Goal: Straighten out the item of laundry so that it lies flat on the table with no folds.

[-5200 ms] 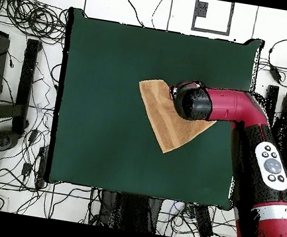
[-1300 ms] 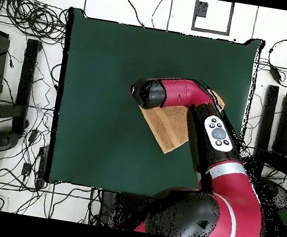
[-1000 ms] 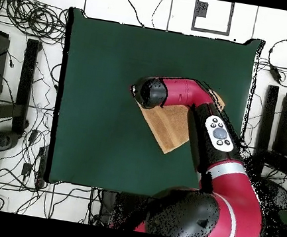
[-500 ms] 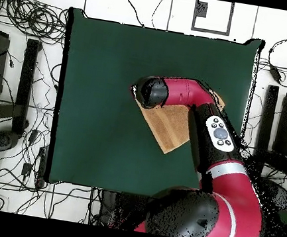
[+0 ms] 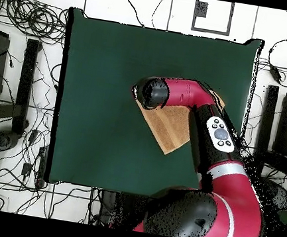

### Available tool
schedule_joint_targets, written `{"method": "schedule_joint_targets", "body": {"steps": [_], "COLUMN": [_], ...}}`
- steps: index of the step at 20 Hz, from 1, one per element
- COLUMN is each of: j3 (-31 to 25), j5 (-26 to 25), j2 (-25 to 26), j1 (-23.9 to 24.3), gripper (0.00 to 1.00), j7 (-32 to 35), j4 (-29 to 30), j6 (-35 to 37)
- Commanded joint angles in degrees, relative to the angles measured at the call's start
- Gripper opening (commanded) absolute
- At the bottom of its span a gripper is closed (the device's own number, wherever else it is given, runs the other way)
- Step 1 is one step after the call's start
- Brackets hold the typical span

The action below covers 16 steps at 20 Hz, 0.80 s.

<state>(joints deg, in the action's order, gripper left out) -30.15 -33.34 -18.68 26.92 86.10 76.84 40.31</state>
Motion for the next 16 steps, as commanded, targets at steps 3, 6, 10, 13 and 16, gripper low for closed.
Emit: {"method": "schedule_joint_targets", "body": {"steps": [3,6,10,13,16], "j3": [5.8,6.9,7.2,7.5,7.6], "j5": [-0.6,-1.0,-1.7,-2.1,-2.3], "j2": [2.1,3.1,4.4,5.2,5.8], "j1": [-3.9,-4.2,-4.2,-4.3,-4.2], "gripper": [1.0,1.0,1.0,1.0,1.0], "j7": [5.7,6.4,5.7,5.7,5.5], "j4": [6.1,6.6,6.8,6.9,7.1], "j6": [2.6,0.8,-1.7,-3.8,-5.6]}}
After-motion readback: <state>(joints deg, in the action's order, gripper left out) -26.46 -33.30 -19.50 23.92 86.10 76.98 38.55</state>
